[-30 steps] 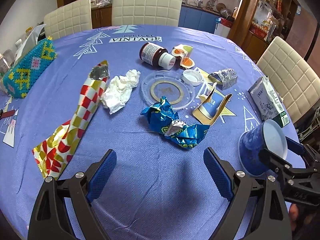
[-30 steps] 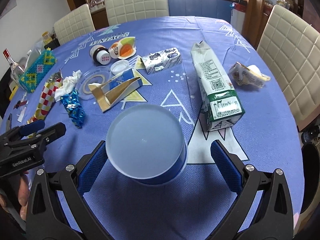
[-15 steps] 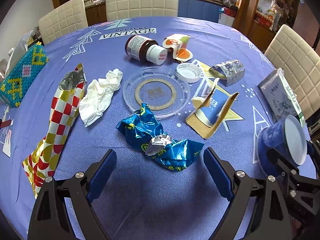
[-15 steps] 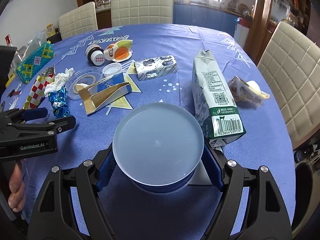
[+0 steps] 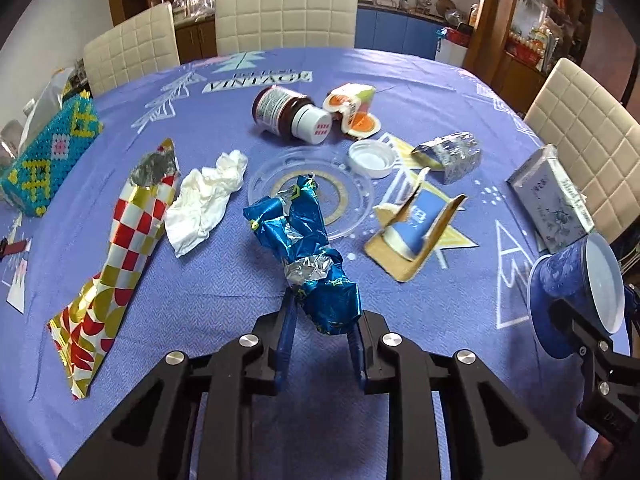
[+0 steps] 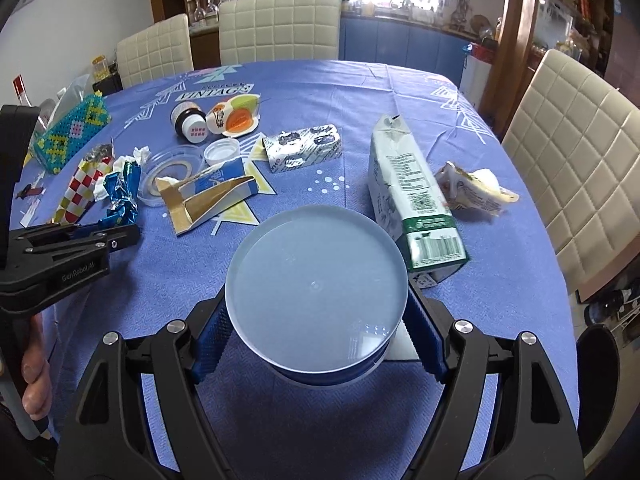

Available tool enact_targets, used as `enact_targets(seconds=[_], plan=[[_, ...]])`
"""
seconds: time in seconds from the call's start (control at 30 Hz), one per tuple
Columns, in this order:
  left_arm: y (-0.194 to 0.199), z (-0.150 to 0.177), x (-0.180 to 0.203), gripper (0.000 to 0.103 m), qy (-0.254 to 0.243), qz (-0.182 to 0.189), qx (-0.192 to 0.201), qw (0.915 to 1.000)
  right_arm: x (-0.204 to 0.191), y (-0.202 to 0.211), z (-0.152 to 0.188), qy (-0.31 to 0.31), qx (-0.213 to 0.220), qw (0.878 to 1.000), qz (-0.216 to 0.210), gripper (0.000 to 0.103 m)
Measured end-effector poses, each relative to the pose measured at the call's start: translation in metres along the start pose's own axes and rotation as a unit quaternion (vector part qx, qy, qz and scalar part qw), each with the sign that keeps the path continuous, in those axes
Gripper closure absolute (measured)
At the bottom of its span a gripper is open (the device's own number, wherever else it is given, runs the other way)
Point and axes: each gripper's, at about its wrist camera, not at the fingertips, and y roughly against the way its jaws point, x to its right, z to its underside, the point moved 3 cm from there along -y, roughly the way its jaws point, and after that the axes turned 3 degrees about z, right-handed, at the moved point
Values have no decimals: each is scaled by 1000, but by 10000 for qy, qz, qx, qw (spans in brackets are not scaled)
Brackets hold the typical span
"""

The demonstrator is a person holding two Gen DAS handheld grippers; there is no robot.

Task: Collect trash
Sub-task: 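Carry both items to the black bin and open the right tool, dropping the cup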

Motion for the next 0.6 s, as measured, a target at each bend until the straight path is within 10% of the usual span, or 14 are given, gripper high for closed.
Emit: enact_targets(seconds=[0.6], plan=[[30,3,77,79,-702,338,233,9967,48,59,21,-414,497,9971,394,27]])
